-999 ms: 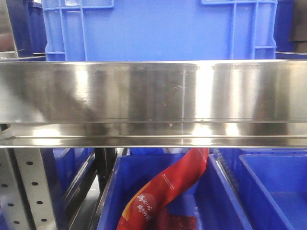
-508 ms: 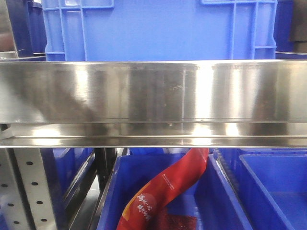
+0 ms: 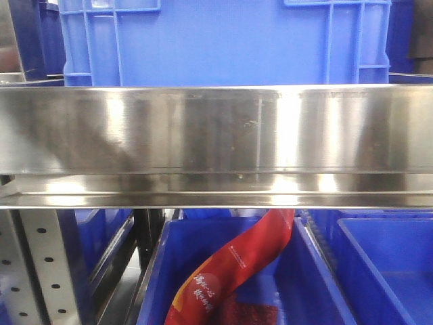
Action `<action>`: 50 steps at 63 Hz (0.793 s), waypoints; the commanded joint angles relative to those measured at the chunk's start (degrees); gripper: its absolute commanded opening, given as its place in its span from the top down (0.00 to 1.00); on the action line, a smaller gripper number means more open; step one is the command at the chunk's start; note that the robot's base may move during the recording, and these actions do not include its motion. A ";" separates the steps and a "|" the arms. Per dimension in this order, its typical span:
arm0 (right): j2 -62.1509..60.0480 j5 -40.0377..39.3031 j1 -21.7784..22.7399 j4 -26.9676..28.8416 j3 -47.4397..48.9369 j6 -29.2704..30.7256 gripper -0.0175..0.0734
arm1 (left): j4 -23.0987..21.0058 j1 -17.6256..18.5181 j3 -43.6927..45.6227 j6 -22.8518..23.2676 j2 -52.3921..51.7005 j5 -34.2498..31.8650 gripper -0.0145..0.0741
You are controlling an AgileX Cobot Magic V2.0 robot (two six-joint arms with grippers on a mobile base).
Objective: Grab PVC pipe and place in blue bin
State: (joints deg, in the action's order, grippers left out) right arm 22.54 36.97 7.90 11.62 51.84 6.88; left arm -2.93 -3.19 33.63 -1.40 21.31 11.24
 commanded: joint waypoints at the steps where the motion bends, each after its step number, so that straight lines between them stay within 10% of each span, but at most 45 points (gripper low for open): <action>1: -0.02 -2.03 0.02 0.14 -0.09 0.09 0.99 | -0.80 0.23 0.25 0.18 -0.32 -1.46 0.96; 31: 5.84 -6.82 0.02 7.23 0.13 4.58 0.99 | -0.93 0.45 0.75 -4.18 0.29 -3.50 0.96; 50: 10.64 -11.65 -0.81 14.68 0.13 9.35 0.99 | -0.93 8.98 5.19 -4.18 7.10 -5.62 0.96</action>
State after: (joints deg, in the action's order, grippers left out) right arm 31.37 27.79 7.77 25.37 51.82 15.18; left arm -3.33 3.11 36.87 -5.37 25.61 8.11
